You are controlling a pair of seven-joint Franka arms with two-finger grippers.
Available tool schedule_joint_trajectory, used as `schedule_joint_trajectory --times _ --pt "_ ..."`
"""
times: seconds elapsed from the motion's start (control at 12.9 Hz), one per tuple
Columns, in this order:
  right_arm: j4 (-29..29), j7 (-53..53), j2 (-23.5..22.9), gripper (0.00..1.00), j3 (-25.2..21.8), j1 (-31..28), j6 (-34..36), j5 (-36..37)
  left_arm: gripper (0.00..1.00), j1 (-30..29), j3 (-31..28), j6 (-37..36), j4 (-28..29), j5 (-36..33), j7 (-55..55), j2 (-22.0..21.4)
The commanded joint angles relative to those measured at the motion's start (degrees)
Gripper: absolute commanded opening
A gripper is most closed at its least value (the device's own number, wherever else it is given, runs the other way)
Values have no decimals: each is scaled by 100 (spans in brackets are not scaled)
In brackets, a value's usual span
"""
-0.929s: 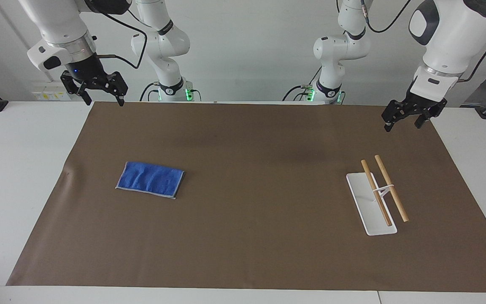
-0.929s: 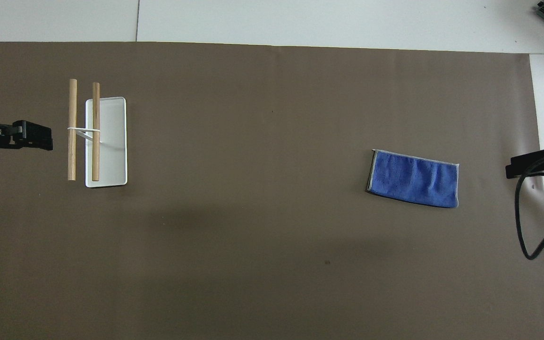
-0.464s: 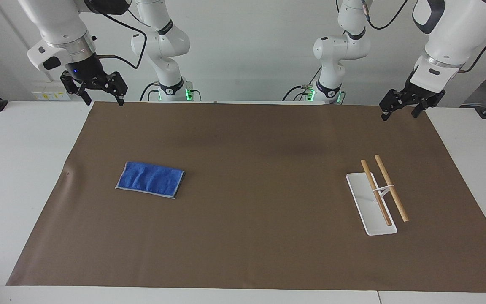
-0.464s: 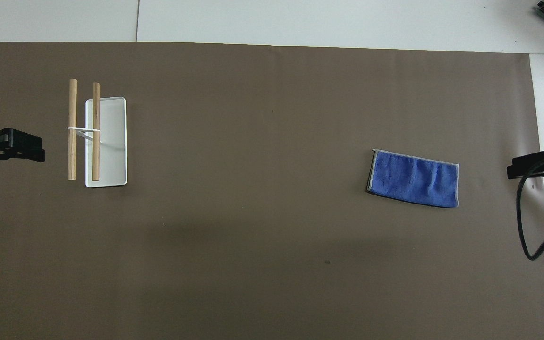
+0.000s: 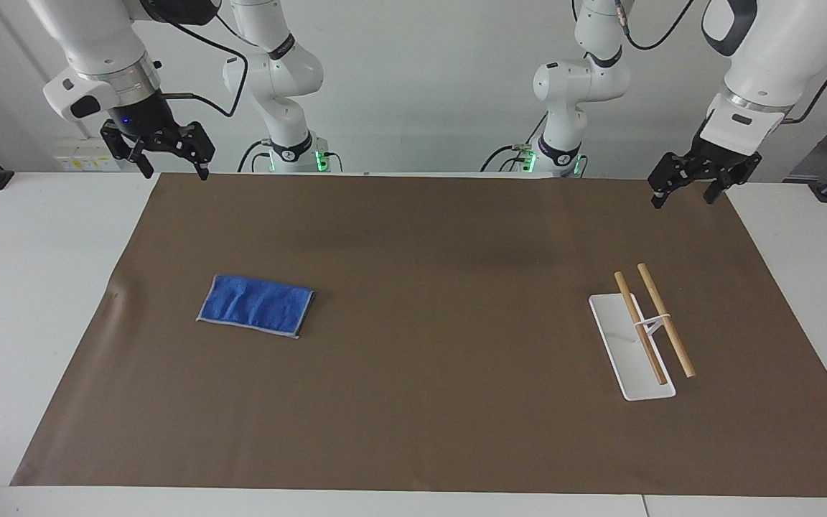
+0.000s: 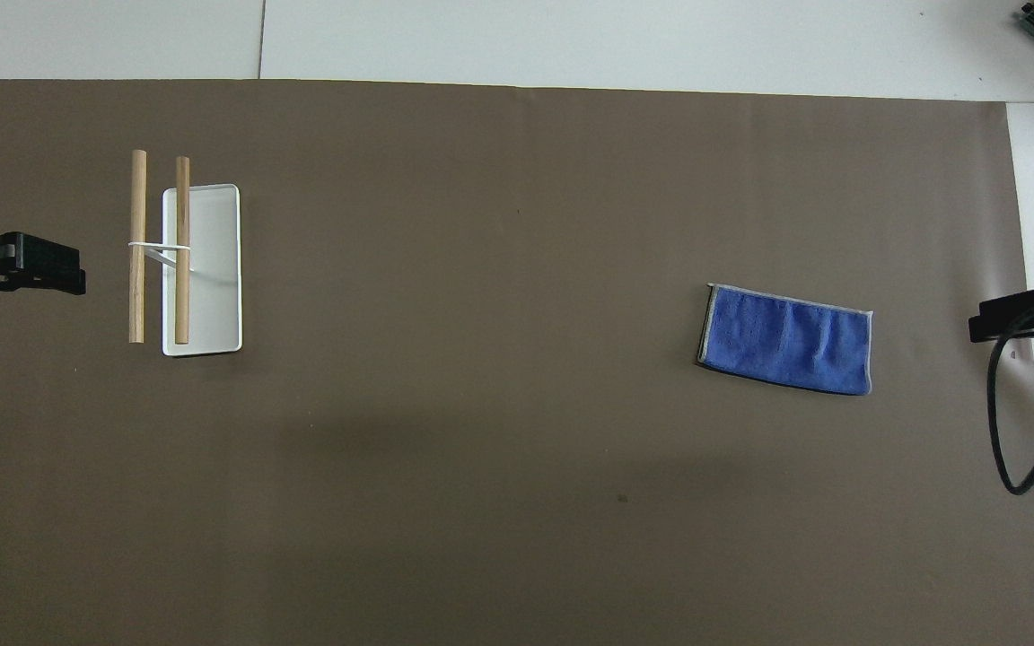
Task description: Right arm passes towel to left arm to hang
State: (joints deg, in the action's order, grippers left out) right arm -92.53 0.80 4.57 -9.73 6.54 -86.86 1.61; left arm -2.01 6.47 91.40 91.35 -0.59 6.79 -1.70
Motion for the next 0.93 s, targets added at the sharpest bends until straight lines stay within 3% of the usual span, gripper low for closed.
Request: schedule_joint_trajectory --times 0.0,0.54,0.85 --pt "-204 17 167 100 15 -30 -112 68 100 -1 -6 71 58 41 -73 -85" --pt "-274 17 202 100 24 -21 -121 59 100 -28 -15 44 58 41 -205 -94" --pt "-607 25 342 100 15 -56 -339 59 100 -28 -23 0 67 41 -627 -94"
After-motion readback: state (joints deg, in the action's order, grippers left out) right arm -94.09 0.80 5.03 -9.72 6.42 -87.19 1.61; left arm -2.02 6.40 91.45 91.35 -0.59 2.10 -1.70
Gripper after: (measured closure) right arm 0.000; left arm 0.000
